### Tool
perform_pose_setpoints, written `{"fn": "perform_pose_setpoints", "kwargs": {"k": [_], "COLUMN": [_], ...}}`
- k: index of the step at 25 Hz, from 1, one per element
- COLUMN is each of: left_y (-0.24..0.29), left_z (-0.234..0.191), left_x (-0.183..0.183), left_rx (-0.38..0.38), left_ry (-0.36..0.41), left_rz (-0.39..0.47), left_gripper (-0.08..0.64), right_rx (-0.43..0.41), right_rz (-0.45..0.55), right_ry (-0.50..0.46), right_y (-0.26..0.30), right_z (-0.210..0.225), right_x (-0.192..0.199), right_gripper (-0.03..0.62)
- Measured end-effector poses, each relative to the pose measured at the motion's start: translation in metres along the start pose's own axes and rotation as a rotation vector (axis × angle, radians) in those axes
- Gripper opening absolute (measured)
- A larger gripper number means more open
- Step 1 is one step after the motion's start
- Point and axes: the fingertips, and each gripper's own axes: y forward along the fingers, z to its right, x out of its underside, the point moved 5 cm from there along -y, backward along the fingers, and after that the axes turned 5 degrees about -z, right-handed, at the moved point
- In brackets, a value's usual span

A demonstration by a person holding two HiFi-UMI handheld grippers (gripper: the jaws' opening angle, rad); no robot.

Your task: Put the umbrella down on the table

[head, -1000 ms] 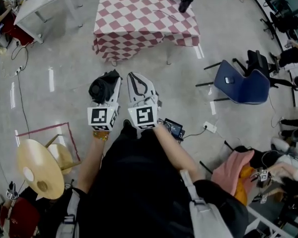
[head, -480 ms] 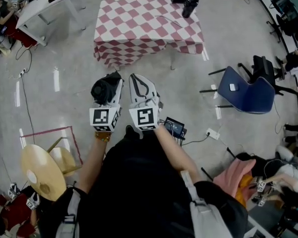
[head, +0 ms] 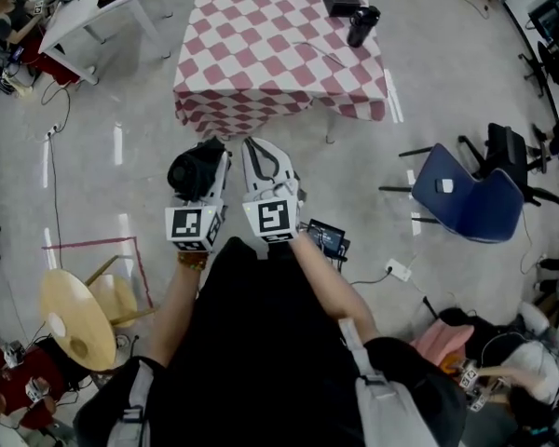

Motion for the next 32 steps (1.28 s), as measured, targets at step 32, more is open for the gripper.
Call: {"fn": "perform_pose_setpoints", "kwargs": {"k": [32], "left_y": [0.172], "left_z": [-0.117], "left_x": [-0.031], "left_rx": [0.066], "left_ry": [-0.023], "left_rz": [-0.016], "left_gripper": [0.207], "right_rx": [0.053], "right_rz": [-0.045], "right_ry": [-0.025], "right_y": [0.192], "right_z": [0.053], "right_x": [-0.013], "right_gripper": [0.017]}}
